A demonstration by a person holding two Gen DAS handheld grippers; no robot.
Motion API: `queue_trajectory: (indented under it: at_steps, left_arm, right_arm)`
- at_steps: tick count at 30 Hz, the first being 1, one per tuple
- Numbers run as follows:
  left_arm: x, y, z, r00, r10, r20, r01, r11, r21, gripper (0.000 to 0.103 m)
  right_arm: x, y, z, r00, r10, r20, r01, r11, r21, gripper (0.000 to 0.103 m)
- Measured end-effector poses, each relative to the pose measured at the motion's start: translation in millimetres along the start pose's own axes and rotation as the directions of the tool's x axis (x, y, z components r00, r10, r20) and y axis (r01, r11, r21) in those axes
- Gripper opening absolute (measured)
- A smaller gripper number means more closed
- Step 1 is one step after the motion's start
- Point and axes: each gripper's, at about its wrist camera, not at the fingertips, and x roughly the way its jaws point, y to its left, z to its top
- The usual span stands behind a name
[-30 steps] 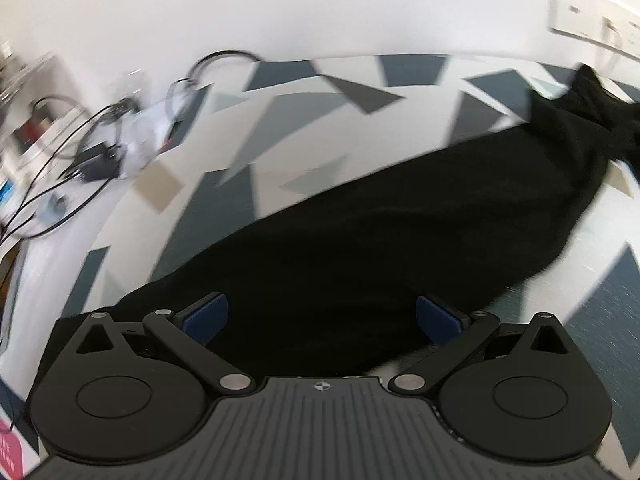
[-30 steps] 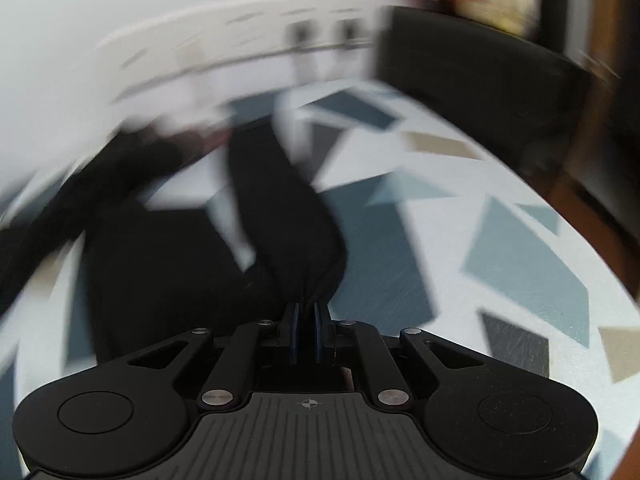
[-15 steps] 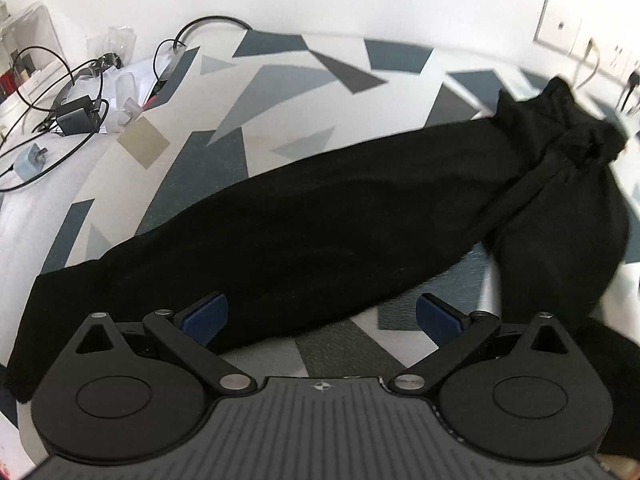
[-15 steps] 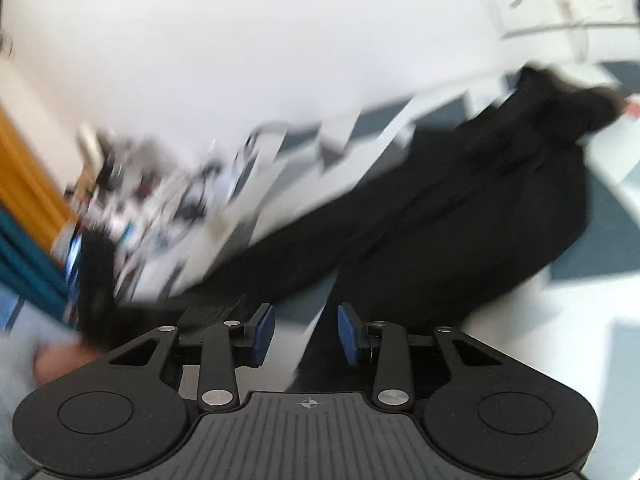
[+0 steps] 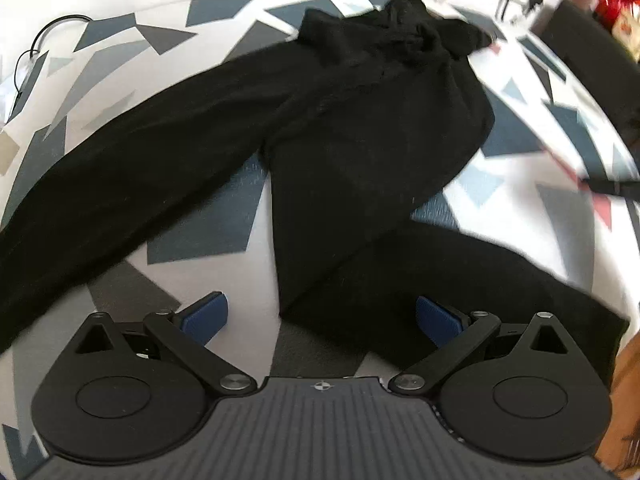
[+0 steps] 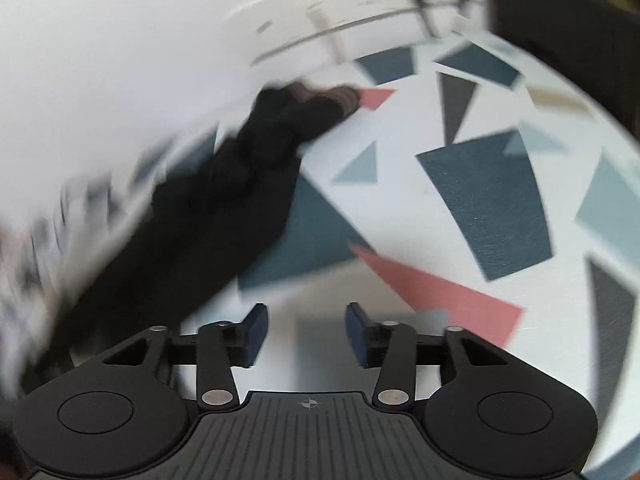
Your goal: Fold clothes
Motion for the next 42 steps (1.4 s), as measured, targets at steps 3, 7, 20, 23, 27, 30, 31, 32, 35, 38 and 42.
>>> queue_trajectory:
  at_steps: [3, 7, 20, 23, 27, 30, 31, 32, 35, 38, 42]
  left_arm:
    - [-1, 11, 9, 0.997, 0.041, 0.061, -0.039, 0.999, -0.037, 0.057]
    - [-4, 42, 23, 0.998, 0.002, 0.064, 0.008, 0.988, -0.153, 0.022]
    - [-79, 135, -21, 0.999, 0.033, 0.041, -0.014, 0.922, -0.387, 0.098]
    - [-85, 151, -46, 1.0, 0.002, 0.002, -0.001, 0.904, -0.426, 0.098]
    - [-85, 145, -58, 0.998, 0.06, 0.001, -0.055, 0.922, -0.382, 0.098]
    - [-74, 138, -51, 0.998, 0.062, 0.022, -0.049, 0.926, -0.375, 0.098]
    - [-68, 134, -47, 0.998, 0.052, 0.022, -0.04, 0.925, -0.378, 0.098]
    - [-62, 130, -43, 0.999, 0.031, 0.02, -0.022, 0.928, -0.372, 0.098]
    - [-40, 109, -31, 0.999, 0.036, -0.028, -0.043, 0.95, -0.308, 0.099]
    - [-34, 85, -25, 0.993, 0.121, -0.011, -0.121, 0.971, -0.207, 0.086]
    - [-38, 79, -21, 0.99, 0.138, 0.02, -0.135, 0.986, -0.096, 0.028]
  right_arm:
    - [-3, 15, -18, 0.994, 0.082, -0.074, -0.089, 0.991, -0.1, 0.038]
    - [8, 51, -34, 0.971, 0.153, -0.183, -0.196, 0.949, -0.246, 0.008]
    - [91, 210, -17, 0.848, 0.365, -0.384, -0.508, 0.767, -0.393, 0.005]
    - [126, 243, 4, 0.793, 0.443, -0.418, -0.584, 0.75, -0.31, 0.005]
    - [136, 262, 42, 0.697, 0.611, -0.375, -0.692, 0.711, -0.128, 0.007]
    - [121, 256, 68, 0.629, 0.709, -0.319, -0.756, 0.653, -0.04, 0.026]
    - [113, 247, 74, 0.648, 0.703, -0.294, -0.747, 0.662, -0.065, 0.026]
    - [105, 238, 80, 0.67, 0.693, -0.266, -0.734, 0.673, -0.094, 0.026]
    - [90, 182, 94, 0.76, 0.631, -0.159, -0.647, 0.759, -0.08, 0.03]
    - [79, 109, 99, 0.878, 0.476, -0.043, -0.476, 0.879, 0.004, 0.035]
    - [72, 31, 100, 0.975, 0.209, 0.069, -0.215, 0.972, 0.094, 0.043]
